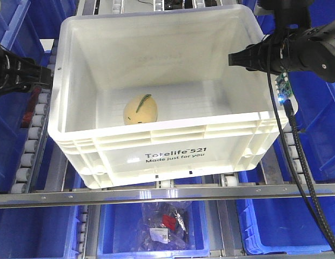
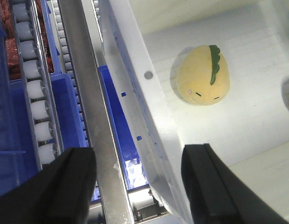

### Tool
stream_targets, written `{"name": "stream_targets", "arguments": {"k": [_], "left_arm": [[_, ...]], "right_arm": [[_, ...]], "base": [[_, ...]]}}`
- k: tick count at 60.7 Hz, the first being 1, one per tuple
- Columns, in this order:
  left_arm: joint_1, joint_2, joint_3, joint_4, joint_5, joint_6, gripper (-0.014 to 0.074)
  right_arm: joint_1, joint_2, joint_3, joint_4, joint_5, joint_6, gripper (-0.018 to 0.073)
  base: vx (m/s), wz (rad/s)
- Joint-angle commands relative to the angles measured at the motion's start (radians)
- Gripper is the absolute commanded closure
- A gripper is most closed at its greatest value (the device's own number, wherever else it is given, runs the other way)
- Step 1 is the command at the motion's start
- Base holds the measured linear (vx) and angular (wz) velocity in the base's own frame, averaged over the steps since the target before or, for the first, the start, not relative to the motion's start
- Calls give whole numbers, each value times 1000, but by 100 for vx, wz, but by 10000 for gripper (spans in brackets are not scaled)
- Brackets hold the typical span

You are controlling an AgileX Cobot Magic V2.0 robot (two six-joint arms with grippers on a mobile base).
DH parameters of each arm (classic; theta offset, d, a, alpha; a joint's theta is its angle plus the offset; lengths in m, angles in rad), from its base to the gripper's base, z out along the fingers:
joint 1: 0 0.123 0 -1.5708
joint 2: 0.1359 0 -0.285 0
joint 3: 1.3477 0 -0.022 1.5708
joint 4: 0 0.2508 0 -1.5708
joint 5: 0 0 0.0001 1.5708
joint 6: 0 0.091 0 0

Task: Place moving items into box and shelve
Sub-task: 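Open the left gripper and withdraw it from the crate rim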

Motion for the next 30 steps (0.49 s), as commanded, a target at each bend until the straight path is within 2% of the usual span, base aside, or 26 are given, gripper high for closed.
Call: {"name": "stream_targets", "arguments": {"k": [1,19,30], "left_arm": [[-6,-26,-33,-3,-55,-8,94],[-6,-60,-31,13,-46,-8,94],[-6,-176,63,-57,-130,23,94]], "right_arm": [[0,-23,-20,-7,-28,3,185],[0,-23,-20,-7,-29,3,185],[0,-23,-20,-7,-29,3,185]], "base": [[0,0],[0,0],[0,0]]}}
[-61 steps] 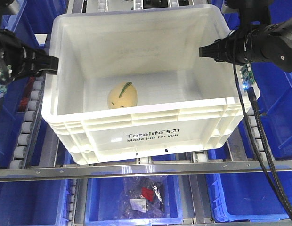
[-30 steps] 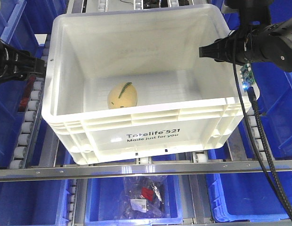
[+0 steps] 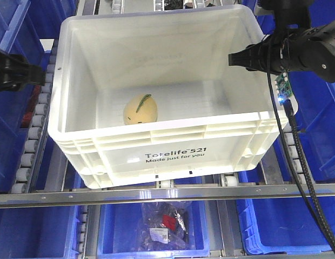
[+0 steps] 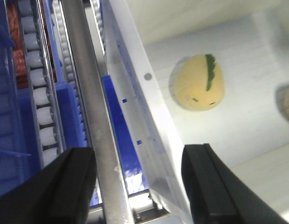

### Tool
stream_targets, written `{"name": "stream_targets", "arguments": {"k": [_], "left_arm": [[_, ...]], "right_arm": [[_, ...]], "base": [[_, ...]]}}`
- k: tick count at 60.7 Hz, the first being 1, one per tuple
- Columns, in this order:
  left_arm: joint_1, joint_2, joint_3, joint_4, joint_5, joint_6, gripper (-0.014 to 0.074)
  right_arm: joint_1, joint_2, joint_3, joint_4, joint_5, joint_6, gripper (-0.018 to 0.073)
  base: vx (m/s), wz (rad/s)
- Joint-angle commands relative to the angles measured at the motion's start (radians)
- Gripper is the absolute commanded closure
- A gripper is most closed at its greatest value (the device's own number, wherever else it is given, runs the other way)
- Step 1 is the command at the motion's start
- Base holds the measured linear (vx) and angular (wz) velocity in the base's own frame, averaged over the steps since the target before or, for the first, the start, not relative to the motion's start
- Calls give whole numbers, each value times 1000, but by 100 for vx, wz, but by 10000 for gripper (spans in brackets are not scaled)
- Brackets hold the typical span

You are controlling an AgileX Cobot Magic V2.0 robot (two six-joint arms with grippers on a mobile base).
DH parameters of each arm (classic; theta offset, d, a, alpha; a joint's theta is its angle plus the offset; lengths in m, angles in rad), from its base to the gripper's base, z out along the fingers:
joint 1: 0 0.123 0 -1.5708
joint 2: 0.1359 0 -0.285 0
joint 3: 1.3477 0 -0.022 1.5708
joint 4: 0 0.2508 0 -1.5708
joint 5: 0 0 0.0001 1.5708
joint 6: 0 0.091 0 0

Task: Place moving items into box and shelve
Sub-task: 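Open the left gripper and withdraw it from the crate rim, then open the right gripper and withdraw it from the crate rim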

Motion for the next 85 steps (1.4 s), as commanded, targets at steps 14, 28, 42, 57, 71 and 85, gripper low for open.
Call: {"name": "stream_targets", "arguments": {"k": [14,28,42,57,71,85], "left_arm": [[-7,-286,210,-149,-204,47,94],[-7,-520,447,-293,-203,68,137],[-6,-785,712,-255,-265,73,258],[72,-1067,894,-12,-506,72,424],[163,-1138,1065,10,-706,71,577],[164,-1139,1184,4,-917,70,605]], "right_arm": [[0,-23,-20,-7,-29,3,185],[0,-23,-20,-7,-29,3,185],[0,-23,-20,-7,-30,3,185],[0,-23,-20,-7,-30,3,185],[0,-23,-20,-7,-29,3,185],[0,-23,-20,-7,-32,3,185]], "base": [[0,0],[0,0],[0,0],[0,0],[0,0],[0,0]]}}
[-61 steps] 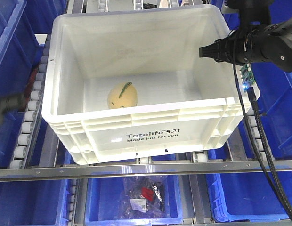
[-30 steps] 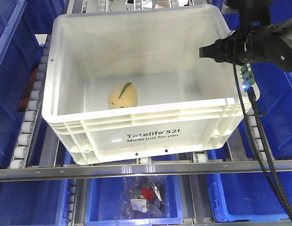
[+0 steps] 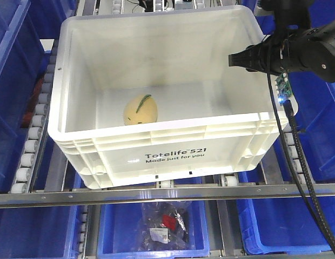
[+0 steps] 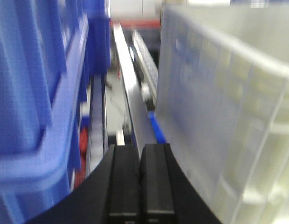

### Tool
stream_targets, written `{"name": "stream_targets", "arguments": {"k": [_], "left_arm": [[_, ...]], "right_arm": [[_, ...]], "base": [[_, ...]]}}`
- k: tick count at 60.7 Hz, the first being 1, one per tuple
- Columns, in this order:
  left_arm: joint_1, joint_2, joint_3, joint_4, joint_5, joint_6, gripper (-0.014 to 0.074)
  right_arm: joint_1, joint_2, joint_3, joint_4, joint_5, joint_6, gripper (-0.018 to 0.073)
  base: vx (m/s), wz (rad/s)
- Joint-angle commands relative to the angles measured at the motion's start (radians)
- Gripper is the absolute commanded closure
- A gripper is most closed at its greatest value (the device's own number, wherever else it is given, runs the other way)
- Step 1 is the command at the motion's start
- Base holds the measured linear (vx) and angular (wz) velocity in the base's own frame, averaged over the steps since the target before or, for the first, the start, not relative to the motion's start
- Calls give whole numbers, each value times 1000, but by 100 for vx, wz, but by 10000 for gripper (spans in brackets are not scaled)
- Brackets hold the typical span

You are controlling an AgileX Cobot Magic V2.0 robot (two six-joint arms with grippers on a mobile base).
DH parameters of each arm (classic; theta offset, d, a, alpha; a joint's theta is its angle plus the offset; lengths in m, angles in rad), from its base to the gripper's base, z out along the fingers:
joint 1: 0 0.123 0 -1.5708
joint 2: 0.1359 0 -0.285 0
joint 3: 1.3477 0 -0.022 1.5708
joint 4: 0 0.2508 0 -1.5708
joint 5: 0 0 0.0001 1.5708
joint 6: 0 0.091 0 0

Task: Place moving items into box and shelve
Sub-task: 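Open the right gripper and withdraw it from the crate rim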

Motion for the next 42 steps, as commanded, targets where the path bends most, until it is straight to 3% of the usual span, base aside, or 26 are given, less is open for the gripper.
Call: {"name": "stream_targets", "arguments": {"k": [1,42], "left_arm": [[1,-16,21,-7,-128,0,604],[1,-15,21,-7,-137,-4,604]], "right_arm": [[0,-23,-20,-10,-38,3,185],[0,-23,-20,-10,-35,3,185]], "base": [[0,0],[0,0]]}}
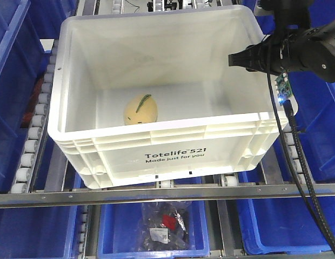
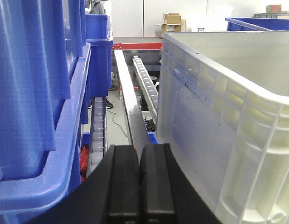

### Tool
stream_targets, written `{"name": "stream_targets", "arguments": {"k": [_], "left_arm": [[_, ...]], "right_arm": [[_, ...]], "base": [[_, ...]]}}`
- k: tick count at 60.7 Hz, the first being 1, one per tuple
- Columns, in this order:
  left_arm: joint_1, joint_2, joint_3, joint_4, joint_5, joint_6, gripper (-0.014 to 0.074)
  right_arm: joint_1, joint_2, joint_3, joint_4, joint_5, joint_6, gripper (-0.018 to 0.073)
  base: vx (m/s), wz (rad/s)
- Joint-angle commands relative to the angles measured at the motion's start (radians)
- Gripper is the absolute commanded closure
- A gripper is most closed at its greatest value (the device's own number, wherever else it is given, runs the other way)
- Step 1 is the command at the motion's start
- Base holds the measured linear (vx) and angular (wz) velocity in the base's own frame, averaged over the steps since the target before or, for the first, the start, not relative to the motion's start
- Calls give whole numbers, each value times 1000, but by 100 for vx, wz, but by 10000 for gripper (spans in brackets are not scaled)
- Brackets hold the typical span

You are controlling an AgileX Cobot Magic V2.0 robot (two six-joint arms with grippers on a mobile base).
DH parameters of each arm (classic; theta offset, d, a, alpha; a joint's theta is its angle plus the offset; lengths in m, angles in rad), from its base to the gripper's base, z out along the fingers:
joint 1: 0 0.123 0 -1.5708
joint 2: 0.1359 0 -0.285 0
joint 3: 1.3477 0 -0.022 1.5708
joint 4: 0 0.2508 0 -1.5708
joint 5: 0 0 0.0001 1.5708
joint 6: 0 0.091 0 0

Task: Place moving items into box and shelve
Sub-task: 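Open the right gripper and withdraw it from the crate rim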

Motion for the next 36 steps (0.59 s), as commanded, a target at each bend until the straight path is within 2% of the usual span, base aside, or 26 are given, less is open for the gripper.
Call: {"name": "stream_targets", "arguments": {"k": [1,36], "left_arm": [[1,-15,18,-7,-90,-4,604],[1,-15,18,-7,-90,-4,604]], "right_arm": [[0,-23,-20,-10,-35,3,185],[0,-57,-20,-41,-40,-18,185]], "base": [[0,0],[0,0]]}}
